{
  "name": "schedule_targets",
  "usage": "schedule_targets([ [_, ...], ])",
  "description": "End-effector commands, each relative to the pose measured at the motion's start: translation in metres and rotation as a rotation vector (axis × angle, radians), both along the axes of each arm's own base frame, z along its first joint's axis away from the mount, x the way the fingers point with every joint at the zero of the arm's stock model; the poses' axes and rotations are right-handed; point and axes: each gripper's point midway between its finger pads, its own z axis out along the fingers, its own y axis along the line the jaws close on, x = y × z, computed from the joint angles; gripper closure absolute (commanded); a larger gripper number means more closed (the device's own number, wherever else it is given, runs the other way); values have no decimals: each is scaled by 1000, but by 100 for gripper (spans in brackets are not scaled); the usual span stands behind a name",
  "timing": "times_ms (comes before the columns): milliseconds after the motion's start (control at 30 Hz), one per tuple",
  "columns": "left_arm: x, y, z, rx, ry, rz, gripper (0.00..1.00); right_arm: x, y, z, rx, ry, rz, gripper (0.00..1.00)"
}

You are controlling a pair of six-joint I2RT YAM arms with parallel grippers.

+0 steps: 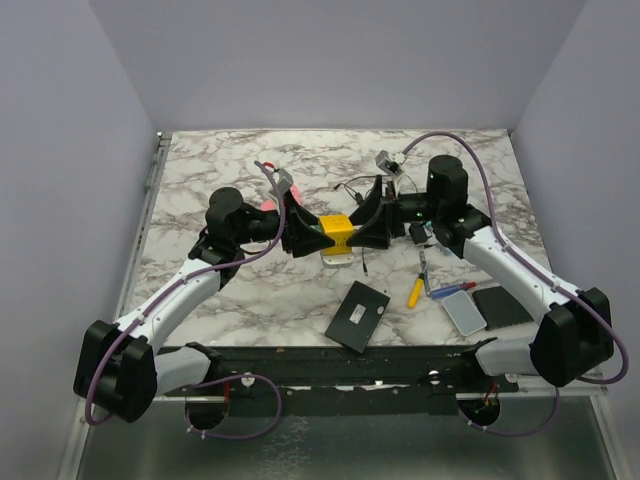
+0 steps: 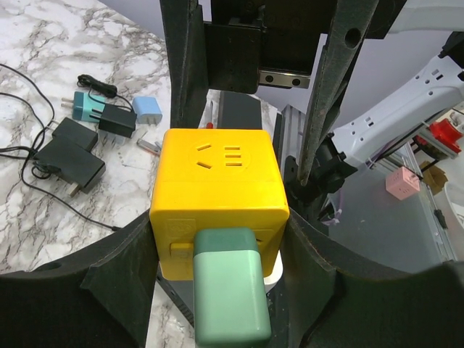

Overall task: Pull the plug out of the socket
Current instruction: Remove the plug from the socket.

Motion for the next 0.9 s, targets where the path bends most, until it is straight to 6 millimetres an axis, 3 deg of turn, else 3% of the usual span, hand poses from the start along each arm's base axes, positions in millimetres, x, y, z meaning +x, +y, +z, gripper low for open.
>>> schedule_targets([
  [0, -13, -5, 19, -36, -72, -72, 100, -17, 14, 1, 1, 19, 126, 23],
  [167, -14, -6, 19, -38, -77, -75, 100, -23, 24, -9, -42, 43, 164, 23],
  [400, -15, -5, 21, -41, -81, -79, 100, -8, 25, -27, -87, 8, 64, 23],
  [533, -16, -5, 21, -41, -81, -81, 100, 1, 23, -18, -66, -51, -22, 22],
  [733, -17, -5, 23, -44, -88, -83, 100, -14, 24, 0, -25, -59, 81, 21],
  [867, -17, -4, 23, -45, -90, -81, 100, -26, 23, -9, -51, 13, 176, 25],
])
